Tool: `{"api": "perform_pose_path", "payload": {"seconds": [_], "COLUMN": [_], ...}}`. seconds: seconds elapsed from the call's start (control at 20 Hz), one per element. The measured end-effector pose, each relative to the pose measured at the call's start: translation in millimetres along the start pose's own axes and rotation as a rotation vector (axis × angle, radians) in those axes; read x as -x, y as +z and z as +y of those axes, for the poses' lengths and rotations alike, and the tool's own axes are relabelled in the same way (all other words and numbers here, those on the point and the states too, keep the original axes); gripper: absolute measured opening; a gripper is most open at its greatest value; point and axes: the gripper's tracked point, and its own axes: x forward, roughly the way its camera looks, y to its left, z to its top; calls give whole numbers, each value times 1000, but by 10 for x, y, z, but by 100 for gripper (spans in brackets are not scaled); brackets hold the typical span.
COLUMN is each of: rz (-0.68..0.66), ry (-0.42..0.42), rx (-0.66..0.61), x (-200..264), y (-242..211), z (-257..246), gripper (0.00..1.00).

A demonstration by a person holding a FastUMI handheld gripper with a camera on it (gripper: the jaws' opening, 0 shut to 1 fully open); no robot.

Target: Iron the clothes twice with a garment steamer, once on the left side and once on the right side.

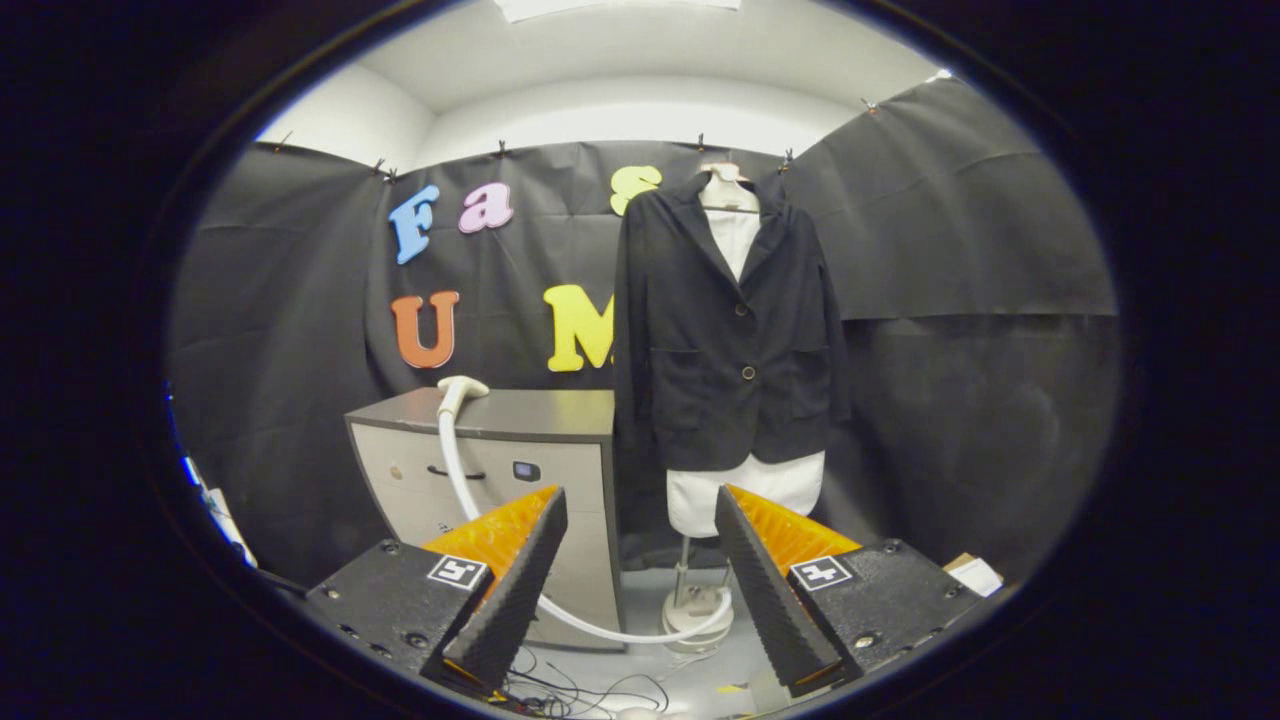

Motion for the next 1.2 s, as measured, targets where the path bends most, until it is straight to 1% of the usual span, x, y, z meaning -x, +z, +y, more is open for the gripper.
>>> {"api": "perform_pose_path", "payload": {"seconds": [0.25,0.35,0.5,0.7,0.95,1.2], "rz": [10,-6,-3,16,101,187], "ry": [2,1,29,91,224,337], "rx": [-16,-21,-3,45,70,94], "x": [-90,-173,-369,-796,-1467,-2133], "y": [78,166,288,445,496,493], "z": [157,228,420,795,1472,2164], "gripper": [95,95,95,95,95,95]}}
